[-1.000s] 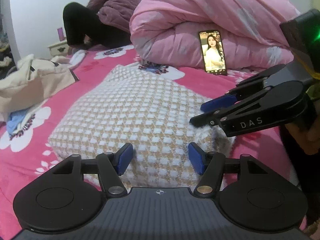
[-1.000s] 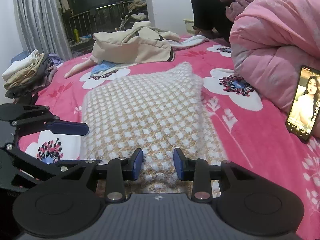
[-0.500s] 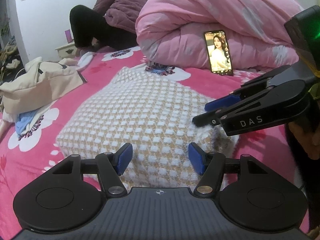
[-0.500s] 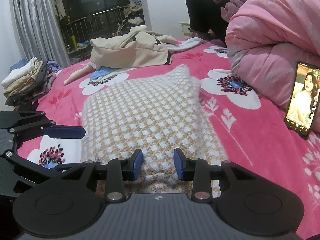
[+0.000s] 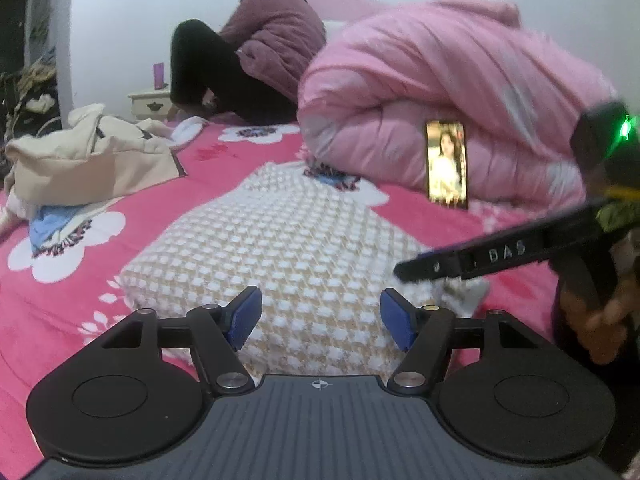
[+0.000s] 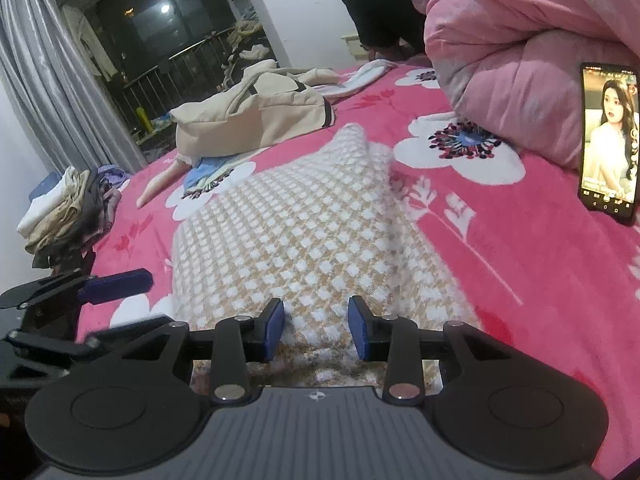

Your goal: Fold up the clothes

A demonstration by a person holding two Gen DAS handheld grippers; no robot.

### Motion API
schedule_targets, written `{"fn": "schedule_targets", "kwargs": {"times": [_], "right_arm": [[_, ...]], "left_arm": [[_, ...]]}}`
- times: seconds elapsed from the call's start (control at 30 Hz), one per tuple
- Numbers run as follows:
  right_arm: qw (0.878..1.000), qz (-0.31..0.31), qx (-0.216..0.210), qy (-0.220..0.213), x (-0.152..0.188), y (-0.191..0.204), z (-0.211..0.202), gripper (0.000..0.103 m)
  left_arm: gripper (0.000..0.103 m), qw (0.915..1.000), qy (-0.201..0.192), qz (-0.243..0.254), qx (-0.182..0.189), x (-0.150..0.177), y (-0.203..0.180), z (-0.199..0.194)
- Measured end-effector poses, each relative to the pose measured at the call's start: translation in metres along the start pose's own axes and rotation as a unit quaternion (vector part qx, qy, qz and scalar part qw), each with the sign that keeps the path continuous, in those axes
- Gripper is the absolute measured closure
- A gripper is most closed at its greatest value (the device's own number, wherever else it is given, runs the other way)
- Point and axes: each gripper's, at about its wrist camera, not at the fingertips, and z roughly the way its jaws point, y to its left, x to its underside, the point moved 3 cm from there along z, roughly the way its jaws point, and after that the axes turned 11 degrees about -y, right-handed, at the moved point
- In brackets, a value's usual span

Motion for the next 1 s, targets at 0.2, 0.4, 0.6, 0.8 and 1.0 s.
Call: {"fn": "schedule_targets", "kwargs": {"times": [0.2,0.4,0.6,0.8,1.0], "right_arm": [[1.000,-0.006,0.006,0.002,0.000,0.003,0.001,0.065],[0.999,-0.035,0.016,0.001,0.000,0.011,-0.001,0.065],[0.997,-0.076,0.021,-0.020,-0.022,0.025,-0.005,0.065],[0.993,-0.111,0.032,-0.034,-0.045,0.033,0.002,0.065],[0.991,-0.117,0.047,0.052,-0.028,0.020,0.031,0.065]], "left_arm": [[0.036,0.9988,-0.022,-0.043,-0.013,-0.020,0.019,0.001],[0.034,0.9964,0.031,-0.041,-0.068,-0.050,0.031,0.052],[0.036,0.9841,0.104,-0.019,-0.143,-0.035,0.032,0.093],[0.036,0.9762,0.129,-0.035,-0.171,-0.021,0.032,0.094],[0.036,0.9725,0.148,-0.037,-0.176,-0.020,0.030,0.100]]}}
